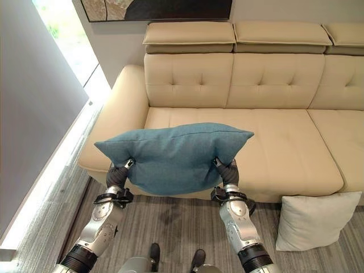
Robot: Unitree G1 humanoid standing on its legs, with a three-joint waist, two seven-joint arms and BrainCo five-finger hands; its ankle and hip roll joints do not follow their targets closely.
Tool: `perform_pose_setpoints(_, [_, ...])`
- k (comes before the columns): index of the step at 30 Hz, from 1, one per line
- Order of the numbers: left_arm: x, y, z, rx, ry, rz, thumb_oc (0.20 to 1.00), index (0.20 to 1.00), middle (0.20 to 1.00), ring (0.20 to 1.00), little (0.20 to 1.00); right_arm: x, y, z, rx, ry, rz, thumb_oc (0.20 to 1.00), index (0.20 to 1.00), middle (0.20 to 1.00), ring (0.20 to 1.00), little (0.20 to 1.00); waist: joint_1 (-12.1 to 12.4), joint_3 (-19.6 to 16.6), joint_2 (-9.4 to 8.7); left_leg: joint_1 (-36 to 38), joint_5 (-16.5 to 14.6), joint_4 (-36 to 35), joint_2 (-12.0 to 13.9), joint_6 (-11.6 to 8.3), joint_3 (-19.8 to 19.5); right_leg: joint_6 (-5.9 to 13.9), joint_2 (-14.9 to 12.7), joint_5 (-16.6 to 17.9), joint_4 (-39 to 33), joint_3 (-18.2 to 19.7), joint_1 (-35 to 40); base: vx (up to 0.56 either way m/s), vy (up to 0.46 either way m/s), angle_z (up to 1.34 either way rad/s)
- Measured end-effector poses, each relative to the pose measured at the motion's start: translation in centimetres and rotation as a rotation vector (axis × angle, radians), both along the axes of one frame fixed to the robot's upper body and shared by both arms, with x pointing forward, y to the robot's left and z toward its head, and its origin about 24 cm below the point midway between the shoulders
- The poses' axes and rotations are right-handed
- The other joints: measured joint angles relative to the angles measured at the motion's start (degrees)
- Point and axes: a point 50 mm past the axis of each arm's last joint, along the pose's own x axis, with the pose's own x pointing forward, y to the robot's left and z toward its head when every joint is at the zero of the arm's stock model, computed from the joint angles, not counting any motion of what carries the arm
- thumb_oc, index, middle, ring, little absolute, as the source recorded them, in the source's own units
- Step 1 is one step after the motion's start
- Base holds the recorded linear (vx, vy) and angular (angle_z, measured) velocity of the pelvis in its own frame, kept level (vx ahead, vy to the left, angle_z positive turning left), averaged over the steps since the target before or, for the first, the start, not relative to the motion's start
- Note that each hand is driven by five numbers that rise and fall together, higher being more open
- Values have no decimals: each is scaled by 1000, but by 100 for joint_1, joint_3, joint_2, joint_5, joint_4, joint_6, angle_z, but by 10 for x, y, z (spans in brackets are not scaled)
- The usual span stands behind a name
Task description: Pick up all the scattered cushions and arrange them neatly on the sofa.
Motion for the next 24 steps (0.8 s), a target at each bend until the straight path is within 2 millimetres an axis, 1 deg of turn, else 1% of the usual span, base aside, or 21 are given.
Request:
perform_pose_setpoints(1, [1, -2, 1, 25, -5, -15, 200, 200, 200, 200, 200, 1, -3, 1, 8, -6, -17, 200, 200, 200, 200, 200, 72, 16, -180, -474, 6, 203, -69, -24, -13, -55, -124, -50, 176, 180, -220, 216, 184, -26])
perform_pose_setpoints(2, [0, 0, -1, 34, 4, -14, 200, 200, 200, 200, 200, 1, -2, 1, 7, -5, -14, 200, 200, 200, 200, 200, 157, 5, -199, -499, 58, 93, -37, 46, -17, -14, -143, -78, 307, 271, -304, 259, 204, -55])
perform_pose_setpoints(3, [-4, 4, -5, 45, 25, -9, 200, 200, 200, 200, 200, 0, -1, -1, 5, 10, -7, 200, 200, 200, 200, 200, 195, -37, -125, -382, 67, -66, -2, 136, -85, 91, -89, -128, 388, 417, -267, 140, 110, -91])
perform_pose_setpoints(4, [-9, 7, -11, 51, 45, -3, 200, 200, 200, 200, 200, -2, 2, -4, 1, 25, 8, 200, 200, 200, 200, 200, 233, -120, 18, -47, 71, -461, 30, 187, -228, 200, -20, -227, 551, 568, -257, 195, 166, -80])
perform_pose_setpoints(5, [-10, 11, -13, 68, 58, -6, 200, 200, 200, 200, 200, -5, 5, -9, 8, 43, 14, 200, 200, 200, 200, 200, 201, -158, 16, 129, 285, -575, -12, 411, -206, 293, -87, -294, 623, 642, -167, 153, 174, -67])
perform_pose_setpoints(7, [-10, 16, -12, 89, 55, -7, 200, 200, 200, 200, 200, -6, 9, -11, 18, 51, 25, 200, 200, 200, 200, 200, 175, -226, -135, 406, 252, -777, -258, 528, -29, 505, -367, -334, 777, 810, -137, 106, 194, -32])
perform_pose_setpoints(8, [-9, 16, -11, 92, 50, -9, 200, 200, 200, 200, 200, -6, 11, -10, 21, 46, 33, 200, 200, 200, 200, 200, 176, -235, -152, 468, 220, -797, -370, 628, 26, 598, -485, -333, 860, 901, -146, 91, 197, -24])
perform_pose_setpoints(9, [-9, 19, -10, 98, 47, -2, 200, 200, 200, 200, 200, -5, 11, -9, 22, 41, 39, 200, 200, 200, 200, 200, 232, -235, -155, 557, 214, -822, -477, 740, 176, 668, -624, -348, 987, 967, -175, 82, 221, -28])
perform_pose_setpoints(10, [-9, 20, -10, 99, 46, 1, 200, 200, 200, 200, 200, -4, 13, -8, 22, 36, 48, 200, 200, 200, 200, 200, 269, -234, -153, 621, 142, -824, -555, 825, 277, 748, -709, -358, 1096, 1047, -213, 71, 262, -37])
perform_pose_setpoints(12, [-7, 28, -8, 106, 40, 23, 200, 200, 200, 200, 200, -2, 18, -6, 22, 32, 78, 200, 200, 200, 200, 200, 342, -191, -72, 753, 74, -825, -631, 937, 413, 816, -865, -306, 1670, 1082, -458, 45, 185, -39])
perform_pose_setpoints(13, [-7, 31, -6, 107, 33, 34, 200, 200, 200, 200, 200, 2, 20, -3, 21, 22, 91, 200, 200, 200, 200, 200, 371, -124, 20, 829, 47, -822, -579, 1000, 547, 969, -982, -284, 2167, 1050, -657, 104, 98, -42])
perform_pose_setpoints(14, [-7, 34, -6, 109, 29, 43, 200, 200, 200, 200, 200, 2, 26, -2, 24, 21, 113, 200, 200, 200, 200, 200, 389, -78, 79, 913, -42, -810, -564, 1043, 591, 1099, -1054, -343, 2821, 1008, -926, 152, 86, -43])
perform_pose_setpoints(15, [-7, 40, -5, 113, 26, 62, 200, 200, 200, 200, 200, 3, 30, -2, 32, 16, 126, 200, 200, 200, 200, 200, 365, -49, 89, 1011, -203, -858, -653, 1062, 564, 1137, -1165, -336, 3145, 1051, -1096, 192, -15, -28])
perform_pose_setpoints(16, [-7, 41, -4, 113, 24, 68, 200, 200, 200, 200, 200, 3, 30, -1, 28, 11, 136, 200, 200, 200, 200, 200, 342, -21, 149, 1082, -208, -937, -668, 1067, 589, 1054, -1193, -386, 3089, 995, -1170, 122, -53, -19])
perform_pose_setpoints(18, [-6, 40, -3, 105, 17, 70, 200, 200, 200, 200, 200, 4, 28, 1, 16, 4, 143, 200, 200, 200, 200, 200, 305, 6, 169, 1111, -149, -1024, -726, 1012, 614, 1060, -1151, -320, 1881, 939, -1166, 183, -146, 2])
perform_pose_setpoints(19, [-6, 38, -4, 96, 21, 68, 200, 200, 200, 200, 200, 4, 26, 1, 8, 8, 143, 200, 200, 200, 200, 200, 306, 9, 145, 1114, -171, -1024, -745, 1003, 560, 1070, -1125, -189, 1400, 969, -1179, 197, -169, 5])
perform_pose_setpoints(20, [-6, 38, -5, 90, 25, 74, 200, 200, 200, 200, 200, 5, 25, 2, -4, 1, 148, 200, 200, 200, 200, 200, 325, 43, 137, 1098, -236, -1007, -757, 1006, 583, 1086, -1116, 7, 1211, 1015, -1298, 275, -190, 11])
perform_pose_setpoints(21, [-6, 36, -7, 85, 32, 73, 200, 200, 200, 200, 200, 6, 24, 3, -14, 0, 148, 200, 200, 200, 200, 200, 278, 67, 145, 1094, -218, -987, -767, 940, 539, 1098, -1065, 183, 830, 1101, -1235, 227, -138, 33])
perform_pose_setpoints(22, [-7, 34, -9, 80, 40, 71, 200, 200, 200, 200, 200, 6, 23, 2, -22, 5, 145, 200, 200, 200, 200, 200, 211, 76, 103, 1130, -255, -975, -781, 885, 413, 1066, -1074, 351, 535, 1094, -1133, 227, -139, 53])
perform_pose_setpoints(23, [-9, 33, -12, 75, 50, 72, 200, 200, 200, 200, 200, 5, 21, 0, -29, 15, 140, 200, 200, 200, 200, 200, 199, 90, 46, 1241, -274, -986, -779, 810, 347, 991, -1038, 420, 589, 1055, -1039, 116, -102, 51])
perform_pose_setpoints(24, [-12, 33, -14, 78, 61, 69, 200, 200, 200, 200, 200, 3, 21, -4, -28, 32, 139, 200, 200, 200, 200, 200, 193, 57, -41, 1340, -285, -968, -787, 779, 275, 918, -963, 534, 470, 1083, -848, 131, -144, 44])
